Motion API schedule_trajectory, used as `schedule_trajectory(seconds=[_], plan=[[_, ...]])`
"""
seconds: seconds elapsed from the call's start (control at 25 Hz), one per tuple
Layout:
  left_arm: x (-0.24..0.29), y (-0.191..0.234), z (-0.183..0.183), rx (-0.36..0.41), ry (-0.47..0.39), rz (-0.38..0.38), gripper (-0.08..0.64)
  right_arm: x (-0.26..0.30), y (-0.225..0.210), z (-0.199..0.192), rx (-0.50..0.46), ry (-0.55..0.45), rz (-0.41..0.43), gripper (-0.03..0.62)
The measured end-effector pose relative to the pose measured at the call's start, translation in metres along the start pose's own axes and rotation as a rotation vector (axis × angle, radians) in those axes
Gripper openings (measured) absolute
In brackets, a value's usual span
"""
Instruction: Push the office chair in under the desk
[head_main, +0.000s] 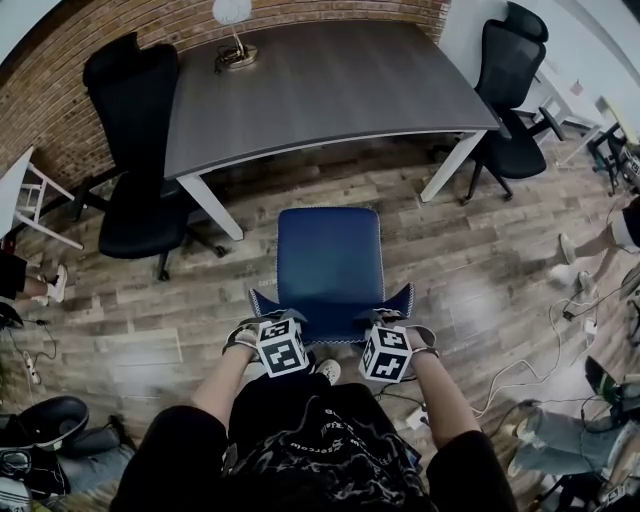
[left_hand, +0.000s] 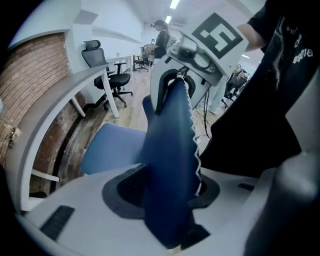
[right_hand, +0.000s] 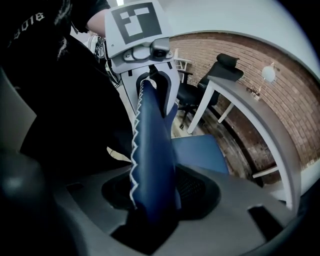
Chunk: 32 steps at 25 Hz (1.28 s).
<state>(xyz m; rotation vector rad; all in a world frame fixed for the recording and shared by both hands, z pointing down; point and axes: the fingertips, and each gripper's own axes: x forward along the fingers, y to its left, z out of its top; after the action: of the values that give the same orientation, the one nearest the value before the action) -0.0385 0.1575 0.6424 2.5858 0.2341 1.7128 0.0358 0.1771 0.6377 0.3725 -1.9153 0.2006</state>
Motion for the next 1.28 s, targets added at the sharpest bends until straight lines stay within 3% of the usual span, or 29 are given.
schedule_trajectory(seconds=[0.2,0.36,0.64,1.28], plan=[[0.0008,0.0015,0.0012,0.003,0.012,-0.003,0.187,0.0037,0.0020,-0.0020,-0.062,0.035,0.009,0.181],[0.0002,0.0014,0.0012,0.007,0.014,-0.002,0.180,0.0037,0.0026,-0.0015,-0.036,0.029,0.025,0.174],[0.0019,-0.0005,0.0012,0.041,0.023,0.022,0.137,0.0043,0.0024,-0.0032,-0.105,0.033,-0.031,0.118],[0.0000,0.0033,0.0007,0.040,0.026,0.012,0.118,0.0039,-0.0063,0.0001,-0.113,0.030,-0.058,0.104]])
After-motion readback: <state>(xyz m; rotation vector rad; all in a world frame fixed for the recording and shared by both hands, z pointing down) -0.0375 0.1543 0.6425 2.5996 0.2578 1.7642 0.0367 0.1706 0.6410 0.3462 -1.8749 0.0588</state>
